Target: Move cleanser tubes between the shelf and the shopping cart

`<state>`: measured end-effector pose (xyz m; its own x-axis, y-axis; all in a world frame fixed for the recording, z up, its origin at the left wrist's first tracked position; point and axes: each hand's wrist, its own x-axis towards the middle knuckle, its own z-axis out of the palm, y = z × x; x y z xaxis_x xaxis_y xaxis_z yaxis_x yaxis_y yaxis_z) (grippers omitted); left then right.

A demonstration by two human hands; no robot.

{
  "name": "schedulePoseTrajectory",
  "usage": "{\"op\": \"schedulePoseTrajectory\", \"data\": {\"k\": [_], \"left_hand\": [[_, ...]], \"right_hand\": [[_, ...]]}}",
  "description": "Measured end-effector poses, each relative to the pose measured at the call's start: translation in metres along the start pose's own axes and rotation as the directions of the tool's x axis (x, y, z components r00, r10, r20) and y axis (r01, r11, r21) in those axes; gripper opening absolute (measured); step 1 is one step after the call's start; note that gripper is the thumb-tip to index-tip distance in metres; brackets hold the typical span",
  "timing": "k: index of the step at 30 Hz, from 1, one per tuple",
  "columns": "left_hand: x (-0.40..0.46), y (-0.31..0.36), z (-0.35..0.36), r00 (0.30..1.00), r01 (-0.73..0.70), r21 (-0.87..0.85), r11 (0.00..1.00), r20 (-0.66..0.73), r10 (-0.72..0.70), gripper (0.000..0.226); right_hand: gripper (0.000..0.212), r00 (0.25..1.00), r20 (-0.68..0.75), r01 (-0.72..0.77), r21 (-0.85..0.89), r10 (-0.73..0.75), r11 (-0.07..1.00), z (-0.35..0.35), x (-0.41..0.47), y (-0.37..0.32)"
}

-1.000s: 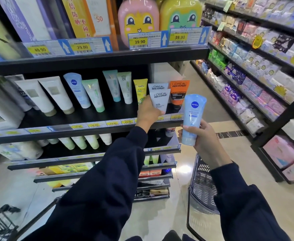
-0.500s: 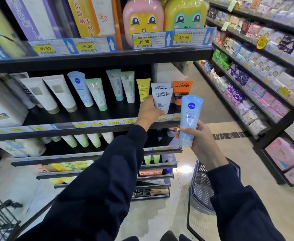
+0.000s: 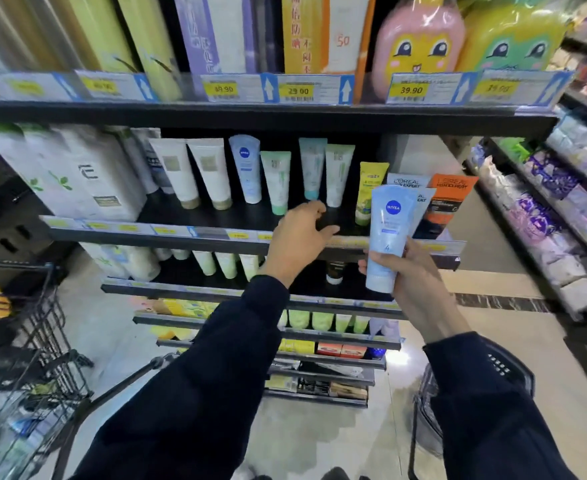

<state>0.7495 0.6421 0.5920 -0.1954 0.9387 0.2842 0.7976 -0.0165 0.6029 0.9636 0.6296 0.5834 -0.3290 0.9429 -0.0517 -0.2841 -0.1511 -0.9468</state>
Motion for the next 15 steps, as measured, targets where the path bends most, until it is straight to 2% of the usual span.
{"op": "schedulePoseTrajectory", "data": {"k": [4, 9, 12, 15], "left_hand": [[-0.011, -0.062, -0.057, 0.999, 0.027, 0.094, 0.995, 0.022, -0.029, 0.052], [-0.012, -0.134, -0.115, 0.996, 0.021, 0.273, 0.962, 0.077, -0.044, 0.051], [-0.007, -0.169, -0.136, 0.990, -0.018, 0.374, 0.927, 0.136, -0.035, 0.050], [-0.003, -0.197, -0.150, 0.975, -0.032, 0.417, 0.908, 0.212, -0.062, 0.043]], "right_hand": [[0.041, 0.999, 0.026, 0.021, -0.028, -0.021, 0.999, 0.051, 0.015, 0.011], [0.055, 0.997, 0.038, 0.073, -0.107, -0.070, 0.992, 0.123, 0.036, 0.017], [0.050, 0.994, 0.040, 0.112, -0.213, -0.106, 0.971, 0.159, 0.052, 0.019], [0.053, 0.985, 0.036, 0.172, -0.327, -0.169, 0.929, 0.185, 0.068, 0.021]]}}
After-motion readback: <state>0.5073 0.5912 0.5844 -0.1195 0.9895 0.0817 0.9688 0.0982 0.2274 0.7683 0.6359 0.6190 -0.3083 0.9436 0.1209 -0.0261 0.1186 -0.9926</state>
